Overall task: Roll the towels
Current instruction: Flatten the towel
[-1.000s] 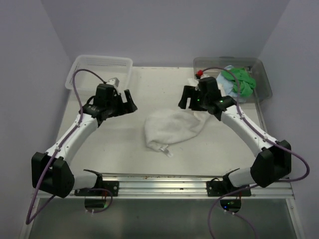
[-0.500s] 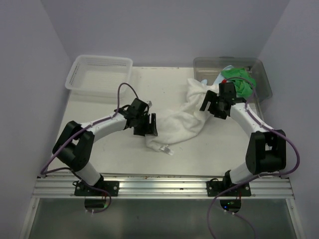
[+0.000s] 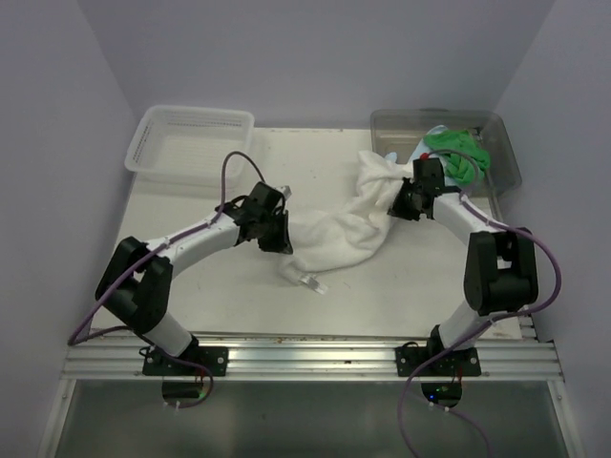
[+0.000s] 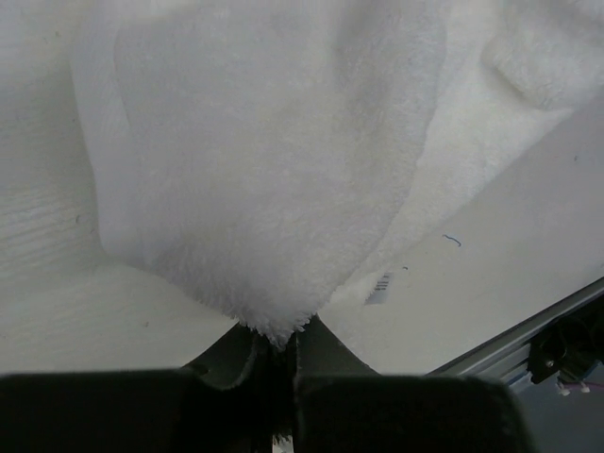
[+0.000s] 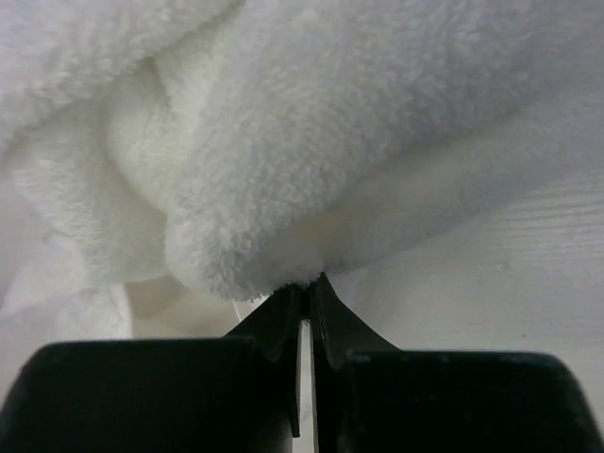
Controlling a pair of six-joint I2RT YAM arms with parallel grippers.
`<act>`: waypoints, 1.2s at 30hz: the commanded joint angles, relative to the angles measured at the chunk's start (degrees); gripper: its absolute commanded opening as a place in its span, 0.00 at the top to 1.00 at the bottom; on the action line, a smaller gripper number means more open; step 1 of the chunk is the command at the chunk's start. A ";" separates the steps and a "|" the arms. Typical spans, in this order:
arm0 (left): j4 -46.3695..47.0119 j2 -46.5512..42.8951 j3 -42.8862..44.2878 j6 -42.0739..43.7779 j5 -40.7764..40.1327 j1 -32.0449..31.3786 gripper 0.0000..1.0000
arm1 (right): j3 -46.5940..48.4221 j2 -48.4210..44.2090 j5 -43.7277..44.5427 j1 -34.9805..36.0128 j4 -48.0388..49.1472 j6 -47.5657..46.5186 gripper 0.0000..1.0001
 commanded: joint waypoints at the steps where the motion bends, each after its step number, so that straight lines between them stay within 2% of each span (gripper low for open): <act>1: -3.17 -7.22 6.33 2.31 -2.04 1.28 1.00 | 4.27 -6.50 -3.13 0.07 2.71 1.56 1.00; 7: -7.13 -16.37 15.73 2.22 -0.55 9.71 1.00 | 15.77 -17.40 -0.85 0.07 -2.83 -0.64 1.00; 11: -8.81 -19.10 23.64 2.22 -3.97 14.37 1.00 | 24.90 -22.24 -1.54 0.15 -4.24 -1.60 1.00; 17: -2.40 -27.88 24.36 0.46 -7.49 14.47 1.00 | 30.72 -30.40 -4.45 0.07 -6.61 -4.33 1.00; 26: -4.24 -33.07 27.26 1.52 -8.29 14.47 1.00 | 36.70 -37.62 -4.81 0.07 -16.27 -7.05 1.00; 32: -6.60 -32.82 21.21 1.26 -9.78 14.47 1.00 | 31.45 -38.51 -5.42 0.07 -16.55 -6.09 1.00; 36: -6.96 -25.81 15.50 -1.20 -10.04 14.47 1.00 | 24.76 -32.72 -5.86 0.15 -12.69 -5.56 1.00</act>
